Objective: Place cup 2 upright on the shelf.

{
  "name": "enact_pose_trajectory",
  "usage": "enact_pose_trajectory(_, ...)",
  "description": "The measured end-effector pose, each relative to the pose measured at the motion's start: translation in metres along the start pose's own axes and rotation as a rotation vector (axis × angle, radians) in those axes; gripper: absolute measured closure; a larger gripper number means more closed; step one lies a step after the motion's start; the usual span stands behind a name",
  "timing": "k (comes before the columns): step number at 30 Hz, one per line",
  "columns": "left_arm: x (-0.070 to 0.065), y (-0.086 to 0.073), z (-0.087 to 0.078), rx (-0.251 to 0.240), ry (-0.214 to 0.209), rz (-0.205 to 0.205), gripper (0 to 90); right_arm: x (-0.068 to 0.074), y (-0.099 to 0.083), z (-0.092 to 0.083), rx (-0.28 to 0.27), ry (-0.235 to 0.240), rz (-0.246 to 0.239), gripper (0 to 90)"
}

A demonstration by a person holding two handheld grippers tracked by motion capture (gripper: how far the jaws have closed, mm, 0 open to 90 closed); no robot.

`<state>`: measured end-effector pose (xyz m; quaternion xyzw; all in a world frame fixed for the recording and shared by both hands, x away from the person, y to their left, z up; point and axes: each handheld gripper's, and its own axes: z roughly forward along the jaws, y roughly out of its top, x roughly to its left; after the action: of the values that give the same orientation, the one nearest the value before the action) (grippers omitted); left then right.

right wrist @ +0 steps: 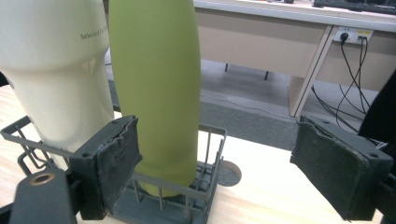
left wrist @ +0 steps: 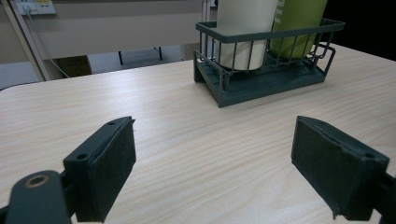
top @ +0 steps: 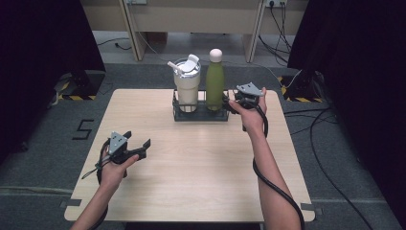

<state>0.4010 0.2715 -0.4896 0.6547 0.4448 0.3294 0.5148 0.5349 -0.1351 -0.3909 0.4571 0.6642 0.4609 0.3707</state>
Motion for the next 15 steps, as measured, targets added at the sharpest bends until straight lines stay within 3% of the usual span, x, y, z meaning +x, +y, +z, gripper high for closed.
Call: enact_pose_trajectory(15,-0.001,-0.001,0.001,0.002,-0.001,0.0,13.2,-0.009,-0.012,-0.016,0.017,-0.017,0.0,14.7)
